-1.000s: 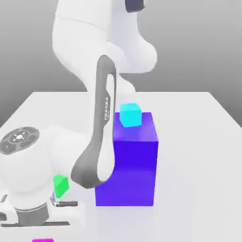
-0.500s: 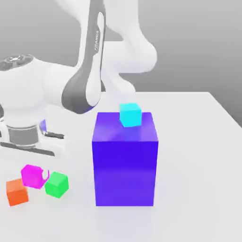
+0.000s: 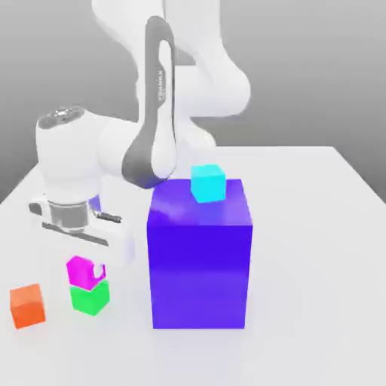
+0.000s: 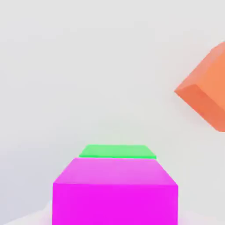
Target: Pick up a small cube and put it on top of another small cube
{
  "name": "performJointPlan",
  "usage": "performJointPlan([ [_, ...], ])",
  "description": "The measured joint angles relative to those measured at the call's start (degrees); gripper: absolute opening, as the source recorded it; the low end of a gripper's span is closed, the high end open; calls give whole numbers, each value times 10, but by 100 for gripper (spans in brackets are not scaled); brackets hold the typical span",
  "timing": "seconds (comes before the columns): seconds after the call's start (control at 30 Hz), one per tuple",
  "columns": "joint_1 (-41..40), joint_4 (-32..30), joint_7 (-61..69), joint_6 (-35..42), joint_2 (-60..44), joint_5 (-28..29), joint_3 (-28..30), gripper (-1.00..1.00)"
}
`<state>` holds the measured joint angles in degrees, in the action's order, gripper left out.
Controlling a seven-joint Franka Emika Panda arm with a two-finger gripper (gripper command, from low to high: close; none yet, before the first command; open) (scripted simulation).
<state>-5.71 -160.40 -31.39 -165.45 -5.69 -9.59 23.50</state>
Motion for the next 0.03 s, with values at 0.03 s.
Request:
performJointPlan([
  [0.03,0,0,0,0,0,0,0,100],
])
